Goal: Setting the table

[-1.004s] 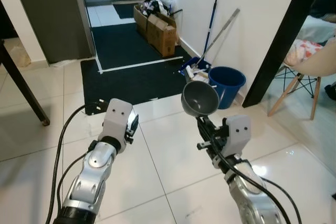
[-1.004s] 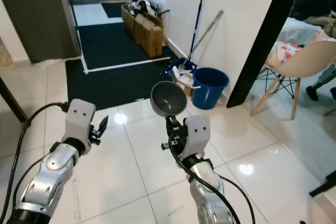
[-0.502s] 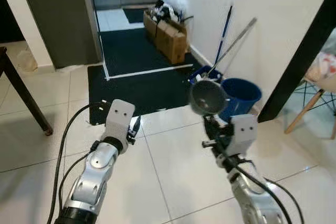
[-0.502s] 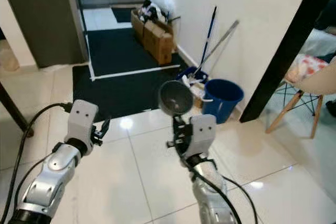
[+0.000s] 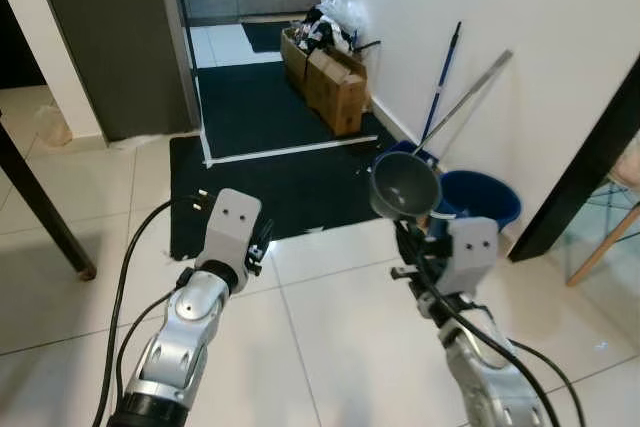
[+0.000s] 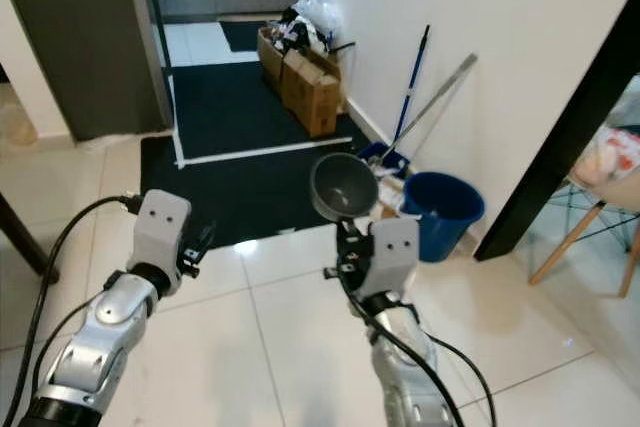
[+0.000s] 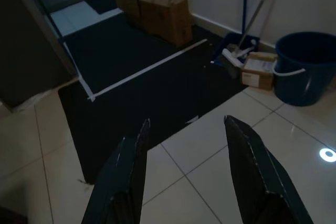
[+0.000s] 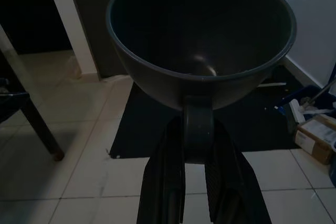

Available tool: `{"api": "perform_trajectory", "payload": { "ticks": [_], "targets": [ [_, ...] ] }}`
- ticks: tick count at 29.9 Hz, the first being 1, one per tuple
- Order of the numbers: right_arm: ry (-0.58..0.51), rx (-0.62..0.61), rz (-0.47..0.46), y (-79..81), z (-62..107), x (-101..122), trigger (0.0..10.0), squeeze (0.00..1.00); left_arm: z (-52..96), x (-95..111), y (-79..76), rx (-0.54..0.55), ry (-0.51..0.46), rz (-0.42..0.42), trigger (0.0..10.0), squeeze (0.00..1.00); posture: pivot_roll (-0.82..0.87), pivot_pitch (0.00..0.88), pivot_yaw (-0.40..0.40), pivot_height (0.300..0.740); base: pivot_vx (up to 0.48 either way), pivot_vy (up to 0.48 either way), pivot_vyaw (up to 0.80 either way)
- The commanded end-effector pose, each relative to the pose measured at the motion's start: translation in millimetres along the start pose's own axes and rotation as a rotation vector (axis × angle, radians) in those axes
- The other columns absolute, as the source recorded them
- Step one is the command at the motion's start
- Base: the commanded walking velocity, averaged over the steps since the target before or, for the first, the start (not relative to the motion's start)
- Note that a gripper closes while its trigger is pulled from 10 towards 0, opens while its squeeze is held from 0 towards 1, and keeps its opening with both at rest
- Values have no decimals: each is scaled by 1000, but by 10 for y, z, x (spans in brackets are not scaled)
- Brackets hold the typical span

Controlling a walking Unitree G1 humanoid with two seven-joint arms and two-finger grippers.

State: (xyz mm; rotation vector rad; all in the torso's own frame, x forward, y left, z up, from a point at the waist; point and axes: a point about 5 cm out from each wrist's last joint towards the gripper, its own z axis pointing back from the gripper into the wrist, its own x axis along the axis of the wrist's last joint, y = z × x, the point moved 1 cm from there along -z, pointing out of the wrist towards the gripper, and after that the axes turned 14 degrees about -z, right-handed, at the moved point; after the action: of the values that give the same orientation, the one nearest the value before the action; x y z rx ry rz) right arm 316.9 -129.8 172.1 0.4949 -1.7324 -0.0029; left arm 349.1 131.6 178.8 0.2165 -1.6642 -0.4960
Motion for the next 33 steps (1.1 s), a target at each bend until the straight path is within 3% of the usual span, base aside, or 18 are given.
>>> {"api": "perform_trajectory", "payload": {
  "ticks": [1,33],
  "targets": [
    [-2,-24,16,-67,28,12,10000,0,11,-22,-56,-17,9,5,10000,0,74,93,82,740,480,0,0],
    [3,-6,20,-42,22,3,10000,0,6,-19,-55,-19,4,3,10000,0,74,87,83,740,480,0,0]
  ]
}}
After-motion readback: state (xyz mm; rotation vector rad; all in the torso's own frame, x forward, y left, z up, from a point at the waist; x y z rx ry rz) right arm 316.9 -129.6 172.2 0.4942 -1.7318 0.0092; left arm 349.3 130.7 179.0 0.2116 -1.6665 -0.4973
